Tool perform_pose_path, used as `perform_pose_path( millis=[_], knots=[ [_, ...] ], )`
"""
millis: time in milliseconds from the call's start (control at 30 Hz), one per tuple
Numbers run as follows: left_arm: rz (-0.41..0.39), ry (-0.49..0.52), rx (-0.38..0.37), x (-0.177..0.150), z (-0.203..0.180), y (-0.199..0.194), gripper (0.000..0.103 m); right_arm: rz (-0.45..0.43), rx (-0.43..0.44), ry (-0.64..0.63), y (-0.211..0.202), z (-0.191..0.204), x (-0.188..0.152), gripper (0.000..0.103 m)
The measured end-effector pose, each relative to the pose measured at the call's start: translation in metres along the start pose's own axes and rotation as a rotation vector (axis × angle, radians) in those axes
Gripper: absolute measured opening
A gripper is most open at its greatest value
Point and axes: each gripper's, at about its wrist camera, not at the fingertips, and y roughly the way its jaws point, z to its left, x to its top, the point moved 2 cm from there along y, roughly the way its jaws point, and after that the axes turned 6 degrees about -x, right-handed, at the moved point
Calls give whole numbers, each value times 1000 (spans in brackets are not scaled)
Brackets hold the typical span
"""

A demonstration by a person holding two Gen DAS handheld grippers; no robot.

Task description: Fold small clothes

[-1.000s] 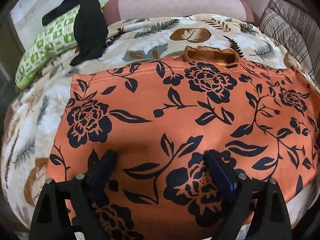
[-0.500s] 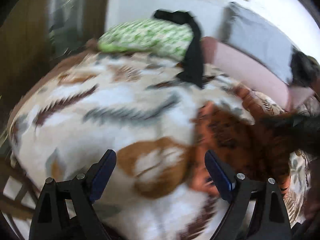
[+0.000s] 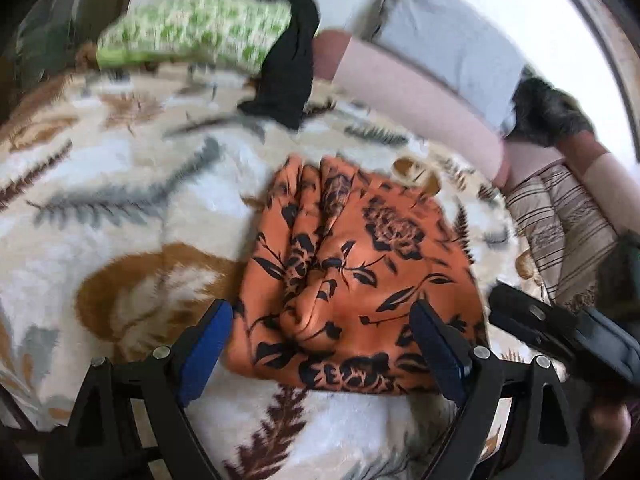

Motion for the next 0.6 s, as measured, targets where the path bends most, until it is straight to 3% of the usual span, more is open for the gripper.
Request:
perform_pose_path(
  millis=[67, 100, 133, 167, 200, 267, 367, 433, 500, 567, 600],
  knots=[
    [53, -86, -4, 2, 8, 15, 90, 2, 26, 6, -5, -6, -5, 82],
    [66, -124, -21, 2, 12, 21, 81, -1, 33, -2, -5, -6, -7, 82],
    [71, -135, -21, 3, 14, 25, 66, 1, 39, -15, -4, -7, -7, 82],
    [106, -128, -14, 5, 14, 32, 20, 11, 42, -26, -2, -6, -9, 82],
    [129, -129, -17, 5, 13, 36, 16, 22, 42, -30, 4, -6, -9, 82],
    [94, -89, -6, 12, 6, 29, 14, 46, 46, -22, 12, -13, -9, 82],
    [-101, 69, 10, 18, -34, -29, 14, 50, 67, -18, 15, -15, -7, 82],
    [-168, 151, 60, 10, -44, -43, 14, 42, 91, -21, 13, -13, -7, 82],
    [-119, 177, 169, -5, -27, -16, 15, 43, 101, -45, 12, -7, -8, 82],
    [43, 44, 189, -21, 18, 28, 16, 60, 73, -74, 17, -3, -12, 82],
    [58, 7, 167, -24, 27, 35, 17, 81, 72, -88, 21, -1, -13, 82]
  ],
)
